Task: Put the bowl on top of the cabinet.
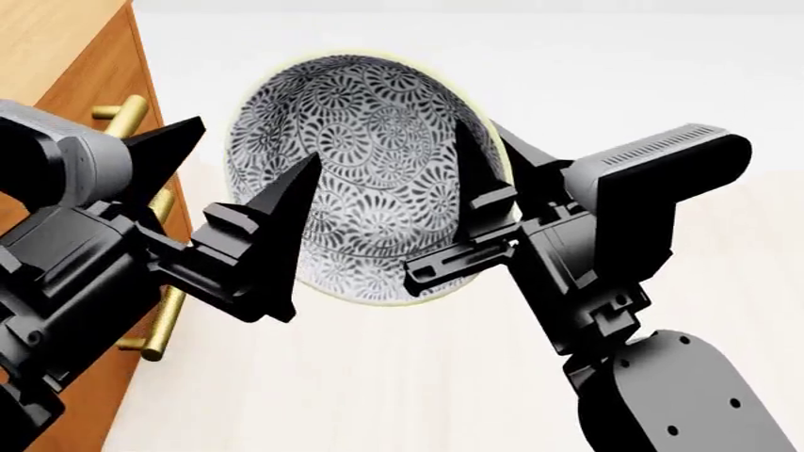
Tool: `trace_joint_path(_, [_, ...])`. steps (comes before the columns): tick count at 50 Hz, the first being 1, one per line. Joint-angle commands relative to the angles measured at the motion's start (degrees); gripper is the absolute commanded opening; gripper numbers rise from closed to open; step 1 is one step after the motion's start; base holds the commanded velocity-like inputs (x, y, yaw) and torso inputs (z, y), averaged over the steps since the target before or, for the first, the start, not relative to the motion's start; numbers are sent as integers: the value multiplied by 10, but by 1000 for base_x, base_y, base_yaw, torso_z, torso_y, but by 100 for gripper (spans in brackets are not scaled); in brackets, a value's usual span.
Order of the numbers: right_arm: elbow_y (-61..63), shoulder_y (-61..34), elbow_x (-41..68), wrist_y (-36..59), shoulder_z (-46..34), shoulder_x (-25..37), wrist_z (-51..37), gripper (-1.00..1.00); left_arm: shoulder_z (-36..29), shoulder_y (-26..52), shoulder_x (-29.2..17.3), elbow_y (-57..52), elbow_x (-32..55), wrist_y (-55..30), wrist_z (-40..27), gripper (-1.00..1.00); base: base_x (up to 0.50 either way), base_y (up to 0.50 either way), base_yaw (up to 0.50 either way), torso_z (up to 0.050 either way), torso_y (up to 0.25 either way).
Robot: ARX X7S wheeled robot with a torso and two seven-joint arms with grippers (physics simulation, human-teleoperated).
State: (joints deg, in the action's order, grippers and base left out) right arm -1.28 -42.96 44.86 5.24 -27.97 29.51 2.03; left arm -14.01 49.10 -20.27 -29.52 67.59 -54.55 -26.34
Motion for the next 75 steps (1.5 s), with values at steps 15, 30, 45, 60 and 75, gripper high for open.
trace_joint_path(15, [16, 11, -1, -5, 6, 9, -18, -100, -56, 10, -3, 25, -75, 25, 38, 100, 0, 0, 0, 0, 1])
trace_joint_path(30, [66, 28, 6, -1, 4, 28, -24, -100, -70, -15, -17, 41, -135, 62, 41, 100, 0, 0, 0, 0, 0])
trace_joint_path(45, [71, 36, 5, -5, 5, 34, -24, -100, -75, -22, -19, 55, -144, 70, 43, 100, 0, 0, 0, 0, 1])
trace_joint_path(60, [77, 37, 3, -3, 2, 37, -25, -100, -93, -27, -22, 68, -170, 86, 51, 100, 0, 0, 0, 1, 0])
trace_joint_path(75, [77, 38, 3, -2, 2, 38, -28, -100, -94, -30, -24, 58, -171, 83, 33, -100, 0, 0, 0, 0, 1])
